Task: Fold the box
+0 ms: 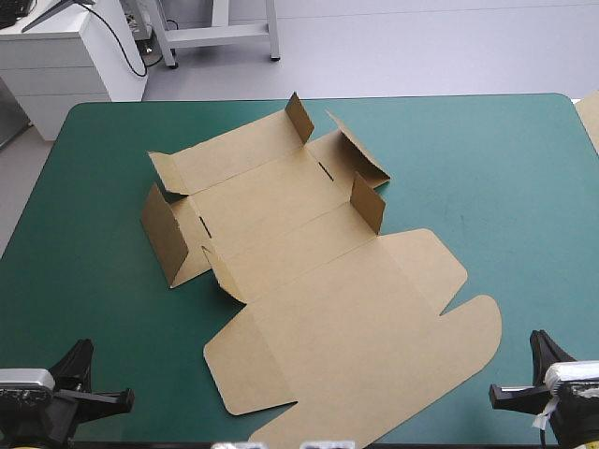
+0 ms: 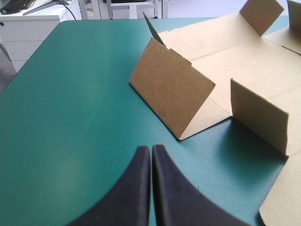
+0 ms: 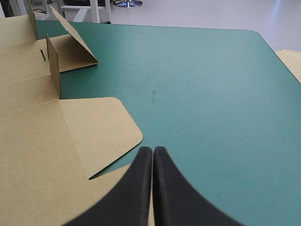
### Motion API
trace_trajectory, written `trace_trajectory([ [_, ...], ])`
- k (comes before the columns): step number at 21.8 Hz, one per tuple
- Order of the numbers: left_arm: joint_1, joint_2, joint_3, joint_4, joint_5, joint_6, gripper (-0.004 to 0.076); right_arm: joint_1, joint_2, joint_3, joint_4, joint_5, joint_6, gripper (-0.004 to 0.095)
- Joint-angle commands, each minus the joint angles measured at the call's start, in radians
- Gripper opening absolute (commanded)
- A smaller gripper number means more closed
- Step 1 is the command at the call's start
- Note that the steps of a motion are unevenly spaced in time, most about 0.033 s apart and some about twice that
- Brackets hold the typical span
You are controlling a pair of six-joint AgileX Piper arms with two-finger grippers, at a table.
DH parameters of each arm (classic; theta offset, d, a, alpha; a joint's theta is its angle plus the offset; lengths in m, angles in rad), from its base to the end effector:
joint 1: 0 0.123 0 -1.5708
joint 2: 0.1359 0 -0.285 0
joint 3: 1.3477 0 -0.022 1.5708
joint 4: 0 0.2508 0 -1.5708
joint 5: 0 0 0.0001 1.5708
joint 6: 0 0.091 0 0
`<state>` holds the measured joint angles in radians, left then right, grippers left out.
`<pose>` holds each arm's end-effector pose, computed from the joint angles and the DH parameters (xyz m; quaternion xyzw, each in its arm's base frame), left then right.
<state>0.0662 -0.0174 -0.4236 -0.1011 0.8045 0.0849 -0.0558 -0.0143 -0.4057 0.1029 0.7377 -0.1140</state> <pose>0.0103 -0.0060 0.2775 0.0014 0.7967 -0.0046 0.6043 0.0144 0.0055 0.2780 -0.0144 0.7826 -0.0020 0.6223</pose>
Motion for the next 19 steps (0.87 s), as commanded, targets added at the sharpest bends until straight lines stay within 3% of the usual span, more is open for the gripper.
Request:
trace_trajectory([
  [1, -0.001, -0.007, -0.021, -0.011, -0.076, -0.003, -0.0008, -0.005, -0.025, -0.027, -0.002, -0.075, -0.002, -0.0002],
  [7, -0.001, -0.007, -0.021, -0.011, -0.076, -0.003, -0.0008, -0.005, -0.025, -0.027, -0.002, -0.085, -0.012, -0.0002],
  [11, -0.001, -0.007, -0.021, -0.011, -0.076, -0.003, -0.0008, -0.005, -0.025, -0.027, -0.002, -0.152, -0.016, -0.0002],
  [15, -0.001, -0.007, -0.021, -0.011, -0.076, -0.003, -0.0008, -0.005, 0.028, -0.042, 0.054, -0.157, -0.131, -0.0002],
  [19, -0.001, -0.007, -0.021, -0.011, -0.076, -0.003, -0.0008, -0.005, 0.279, -0.169, 0.202, -0.136, -0.329, -0.0001],
])
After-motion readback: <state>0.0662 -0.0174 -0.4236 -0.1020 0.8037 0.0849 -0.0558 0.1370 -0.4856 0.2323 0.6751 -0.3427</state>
